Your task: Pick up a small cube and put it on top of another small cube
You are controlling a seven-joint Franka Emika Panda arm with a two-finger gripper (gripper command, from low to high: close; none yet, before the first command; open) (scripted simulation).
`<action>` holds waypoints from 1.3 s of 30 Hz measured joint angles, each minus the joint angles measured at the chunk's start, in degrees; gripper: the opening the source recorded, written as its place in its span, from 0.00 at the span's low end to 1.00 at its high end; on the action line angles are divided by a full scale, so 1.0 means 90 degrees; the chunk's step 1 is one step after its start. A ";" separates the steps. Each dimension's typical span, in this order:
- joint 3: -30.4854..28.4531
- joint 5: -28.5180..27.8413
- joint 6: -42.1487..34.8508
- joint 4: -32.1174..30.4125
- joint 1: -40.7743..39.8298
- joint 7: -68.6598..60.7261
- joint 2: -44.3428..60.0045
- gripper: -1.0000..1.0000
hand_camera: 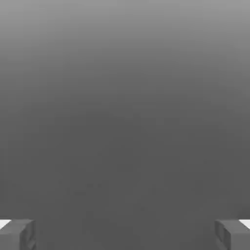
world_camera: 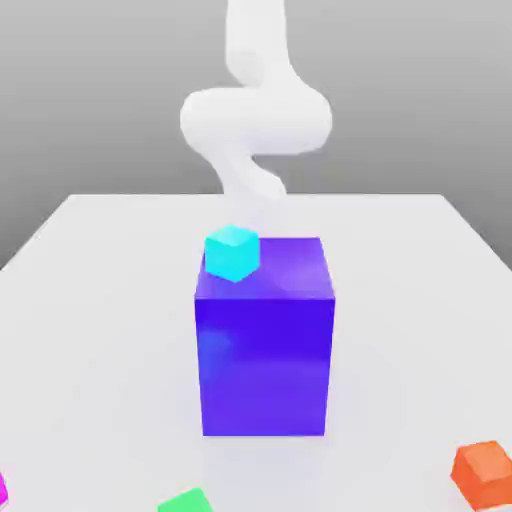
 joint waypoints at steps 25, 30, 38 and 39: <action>-0.1716 0.1652 0.1023 0.0944 -0.0886 -0.1643 0.5799 0.50; -0.1847 0.1772 0.1262 0.1120 -0.1255 -0.1831 0.6905 0.50; -0.1563 0.2184 0.2107 0.1483 -0.1832 -0.2197 0.8593 0.00; -0.1563 0.2184 0.2107 0.1483 -0.1832 -0.2197 0.8593 0.00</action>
